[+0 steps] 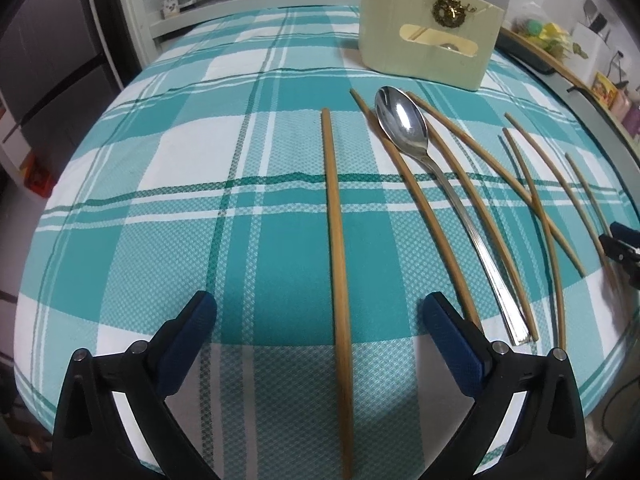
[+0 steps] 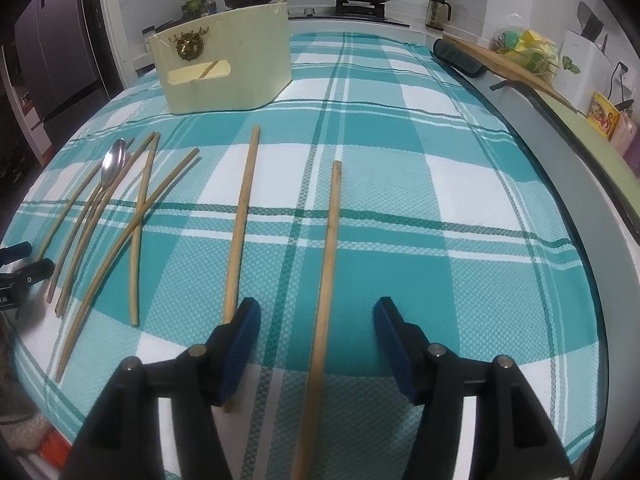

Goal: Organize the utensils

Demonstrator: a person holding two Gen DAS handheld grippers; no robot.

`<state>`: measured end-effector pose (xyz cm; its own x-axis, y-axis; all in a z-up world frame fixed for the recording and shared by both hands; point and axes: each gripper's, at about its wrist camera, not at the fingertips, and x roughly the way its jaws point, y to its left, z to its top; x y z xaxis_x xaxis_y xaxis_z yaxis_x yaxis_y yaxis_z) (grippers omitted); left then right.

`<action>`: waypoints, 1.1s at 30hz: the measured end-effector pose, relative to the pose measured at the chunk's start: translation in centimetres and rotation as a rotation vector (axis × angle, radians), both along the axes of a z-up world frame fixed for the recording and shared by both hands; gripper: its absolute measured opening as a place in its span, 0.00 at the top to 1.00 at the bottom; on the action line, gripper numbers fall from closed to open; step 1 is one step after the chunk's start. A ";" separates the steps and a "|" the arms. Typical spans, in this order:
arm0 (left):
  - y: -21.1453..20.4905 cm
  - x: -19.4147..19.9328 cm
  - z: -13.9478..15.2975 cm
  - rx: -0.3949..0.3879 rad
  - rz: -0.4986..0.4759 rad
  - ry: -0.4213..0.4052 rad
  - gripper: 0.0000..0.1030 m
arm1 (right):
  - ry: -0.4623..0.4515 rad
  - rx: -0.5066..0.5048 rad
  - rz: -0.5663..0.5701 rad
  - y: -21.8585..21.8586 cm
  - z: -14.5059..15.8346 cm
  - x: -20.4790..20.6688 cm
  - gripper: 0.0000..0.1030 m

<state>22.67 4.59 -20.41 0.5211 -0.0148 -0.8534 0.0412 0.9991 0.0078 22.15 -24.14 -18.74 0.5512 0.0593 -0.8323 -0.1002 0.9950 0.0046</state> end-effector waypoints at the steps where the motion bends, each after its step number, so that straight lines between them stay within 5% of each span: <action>1: 0.0 0.1 0.0 0.000 -0.003 0.007 0.00 | 0.002 -0.001 0.015 0.2 -0.1 0.0 0.32; 6: 0.4 1.1 0.5 -0.018 -0.058 0.049 0.01 | 0.069 -0.017 0.054 0.4 0.2 0.7 0.31; 9: 1.6 1.8 2.1 -0.083 -0.051 0.014 0.01 | 0.075 0.002 0.078 0.1 1.1 0.8 0.47; 12: 2.3 3.2 3.4 -0.115 -0.056 -0.005 0.01 | 0.095 0.024 0.092 -0.3 1.8 1.5 0.52; 21: 1.2 8.7 2.0 0.014 -0.098 0.036 0.13 | 0.167 0.066 0.090 -0.8 1.8 5.7 0.63; 27: 0.8 10.6 0.5 0.017 -0.124 0.084 0.18 | 0.207 0.045 0.096 -0.5 0.7 8.1 0.67; 30: 0.3 11.4 0.7 0.006 -0.144 0.081 0.33 | 0.202 0.020 0.092 -0.2 0.7 9.5 0.79; 31: -0.1 11.6 0.9 -0.001 -0.161 0.076 0.46 | 0.202 0.013 0.086 -0.2 0.6 10.0 0.90; 33: -0.8 11.9 1.2 0.017 -0.187 0.067 0.71 | 0.204 0.025 0.079 -0.2 0.6 11.1 0.93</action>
<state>34.54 3.76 -19.23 0.4528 -0.0912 -0.8870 0.2273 0.9737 0.0159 33.24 -24.31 -18.11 0.3648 0.1179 -0.9236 -0.1720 0.9834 0.0577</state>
